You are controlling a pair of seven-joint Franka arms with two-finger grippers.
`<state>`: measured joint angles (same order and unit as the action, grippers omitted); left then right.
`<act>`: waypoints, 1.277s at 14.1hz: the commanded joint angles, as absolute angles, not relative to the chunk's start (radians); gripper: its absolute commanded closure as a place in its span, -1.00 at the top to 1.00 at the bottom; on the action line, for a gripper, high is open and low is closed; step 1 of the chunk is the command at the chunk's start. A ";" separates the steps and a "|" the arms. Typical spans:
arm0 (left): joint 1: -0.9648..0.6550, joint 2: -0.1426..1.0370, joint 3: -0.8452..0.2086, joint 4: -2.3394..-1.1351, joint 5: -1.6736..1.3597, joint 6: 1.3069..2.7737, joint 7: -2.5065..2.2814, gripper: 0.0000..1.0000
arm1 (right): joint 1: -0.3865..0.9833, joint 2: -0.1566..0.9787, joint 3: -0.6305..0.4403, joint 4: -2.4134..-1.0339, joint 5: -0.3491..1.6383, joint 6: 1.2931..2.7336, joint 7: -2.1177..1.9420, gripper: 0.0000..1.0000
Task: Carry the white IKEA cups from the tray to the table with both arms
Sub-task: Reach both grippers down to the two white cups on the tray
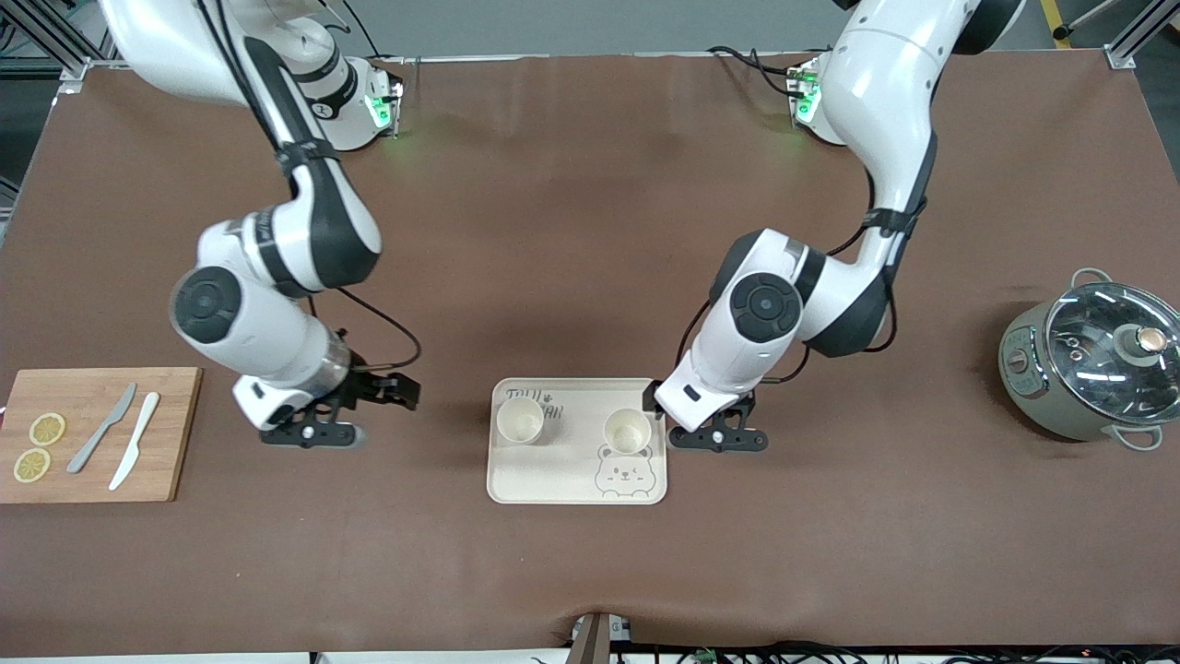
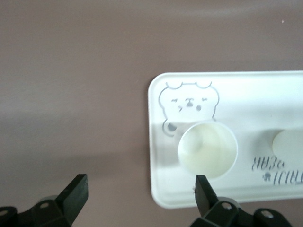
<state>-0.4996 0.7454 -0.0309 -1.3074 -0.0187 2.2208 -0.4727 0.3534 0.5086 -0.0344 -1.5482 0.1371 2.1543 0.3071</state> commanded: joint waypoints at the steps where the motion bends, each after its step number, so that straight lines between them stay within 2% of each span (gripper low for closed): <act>1: -0.523 0.796 -0.008 -1.270 0.008 2.267 -0.499 1.00 | 0.422 0.624 -0.043 -1.445 0.143 2.193 0.392 1.00; 7: -0.633 0.870 0.100 -1.269 0.006 2.384 -0.560 1.00 | 0.497 0.739 -0.048 -1.407 0.129 2.316 0.483 1.00; 16: -0.655 0.916 0.104 -1.269 0.006 2.453 -0.597 1.00 | 0.541 0.781 -0.048 -1.417 0.060 2.356 0.528 1.00; 17: -0.658 0.916 0.104 -1.270 0.006 2.453 -0.624 0.71 | 0.543 0.781 -0.048 -1.417 0.029 2.355 0.535 1.00; 18: -0.660 0.914 0.104 -1.272 0.008 2.453 -0.665 -0.98 | 0.543 0.781 -0.048 -1.417 0.011 2.355 0.535 0.80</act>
